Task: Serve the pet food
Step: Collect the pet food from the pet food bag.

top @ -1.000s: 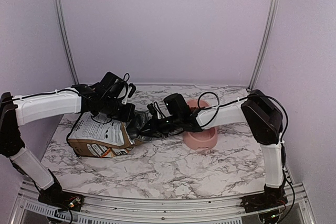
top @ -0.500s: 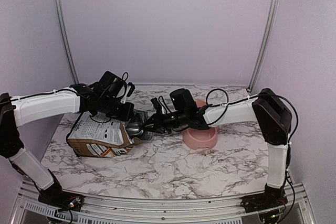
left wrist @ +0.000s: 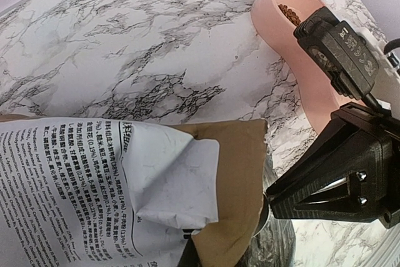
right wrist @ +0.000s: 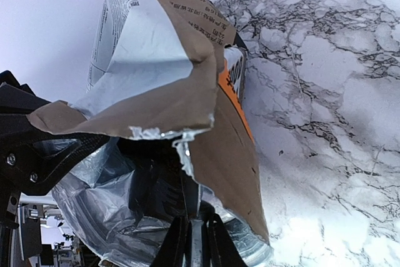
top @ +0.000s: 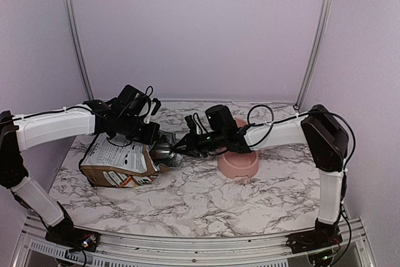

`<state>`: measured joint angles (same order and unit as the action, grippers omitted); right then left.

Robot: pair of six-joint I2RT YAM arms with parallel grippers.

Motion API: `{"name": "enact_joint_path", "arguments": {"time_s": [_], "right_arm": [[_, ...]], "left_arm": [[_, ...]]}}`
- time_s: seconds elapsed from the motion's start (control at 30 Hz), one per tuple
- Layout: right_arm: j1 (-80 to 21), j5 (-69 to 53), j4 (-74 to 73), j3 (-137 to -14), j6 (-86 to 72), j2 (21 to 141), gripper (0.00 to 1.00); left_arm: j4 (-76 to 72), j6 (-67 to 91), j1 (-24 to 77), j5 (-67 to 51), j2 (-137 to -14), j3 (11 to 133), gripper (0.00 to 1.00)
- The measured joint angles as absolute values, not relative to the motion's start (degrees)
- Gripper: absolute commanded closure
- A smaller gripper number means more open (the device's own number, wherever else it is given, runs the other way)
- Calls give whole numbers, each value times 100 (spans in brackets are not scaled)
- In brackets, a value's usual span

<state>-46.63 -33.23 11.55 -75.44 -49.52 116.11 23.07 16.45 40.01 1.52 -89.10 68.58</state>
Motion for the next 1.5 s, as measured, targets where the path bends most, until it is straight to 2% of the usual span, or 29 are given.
{"name": "enact_joint_path", "arguments": {"time_s": [0.8, 1.5], "right_arm": [[-4469, -3625, 1691, -7035, -5234, 11271, 100], [-4152, -4189, 1857, -6563, -5398, 10853, 100]], "left_arm": [[2305, 1907, 4001, 235, -8825, 6827, 100], [2303, 1225, 4001, 342, -8805, 6827, 100]]}}
